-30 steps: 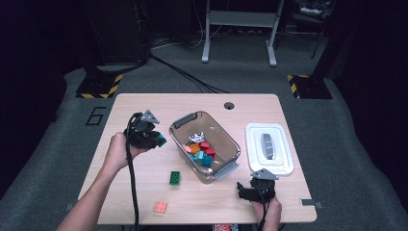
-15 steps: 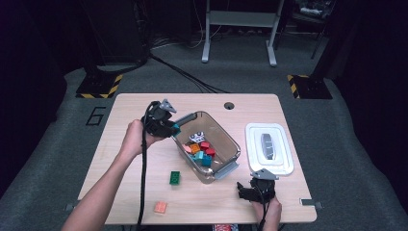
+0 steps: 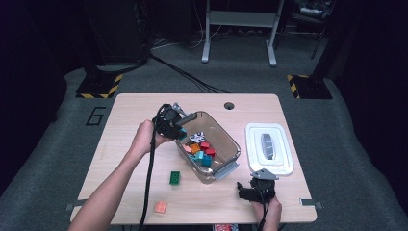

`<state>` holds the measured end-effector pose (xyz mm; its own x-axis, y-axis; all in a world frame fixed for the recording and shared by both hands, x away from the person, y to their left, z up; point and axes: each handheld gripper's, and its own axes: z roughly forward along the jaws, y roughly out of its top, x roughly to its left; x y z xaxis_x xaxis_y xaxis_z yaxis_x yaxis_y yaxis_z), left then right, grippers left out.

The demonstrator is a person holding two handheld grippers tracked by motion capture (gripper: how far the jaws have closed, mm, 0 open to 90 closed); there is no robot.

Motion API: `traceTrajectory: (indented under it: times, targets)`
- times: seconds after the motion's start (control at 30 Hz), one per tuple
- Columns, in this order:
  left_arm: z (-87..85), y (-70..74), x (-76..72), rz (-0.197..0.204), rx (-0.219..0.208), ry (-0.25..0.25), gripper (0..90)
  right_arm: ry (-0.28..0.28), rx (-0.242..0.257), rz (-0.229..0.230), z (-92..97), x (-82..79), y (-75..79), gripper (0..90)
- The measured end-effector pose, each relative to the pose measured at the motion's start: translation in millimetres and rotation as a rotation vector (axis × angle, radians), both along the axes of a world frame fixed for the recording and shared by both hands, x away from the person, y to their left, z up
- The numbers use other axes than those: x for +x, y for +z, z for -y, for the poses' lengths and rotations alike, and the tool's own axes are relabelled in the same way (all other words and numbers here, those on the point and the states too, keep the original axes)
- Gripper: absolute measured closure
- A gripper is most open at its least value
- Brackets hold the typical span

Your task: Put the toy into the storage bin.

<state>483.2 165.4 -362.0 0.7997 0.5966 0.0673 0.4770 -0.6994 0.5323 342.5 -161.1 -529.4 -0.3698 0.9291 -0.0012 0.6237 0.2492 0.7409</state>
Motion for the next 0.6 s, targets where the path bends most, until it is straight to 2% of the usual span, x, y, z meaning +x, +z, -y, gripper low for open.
traceTrajectory:
  times: [0.1, 0.3, 0.43, 0.6]
  targets:
    - [-0.2, -3.3, 1.7, -0.024, 0.010, 0.000, 66.9, 0.000, 0.000, 0.000, 0.1, 0.0, 0.0, 12.8]
    - [0.5, -6.7, 2.8, -0.043, 0.022, 0.004, 65.4, -0.001, 0.000, 0.000, 0.0, 0.0, 0.0, 12.8]
    - [-1.3, -6.1, 1.2, -0.056, 0.024, 0.014, 52.1, 0.000, 0.000, 0.000, 0.1, 0.0, 0.0, 12.8]
    - [-8.3, 0.0, -6.1, -0.030, 0.004, 0.032, 37.5, -0.001, 0.000, 0.000, 0.1, 0.0, 0.0, 12.8]
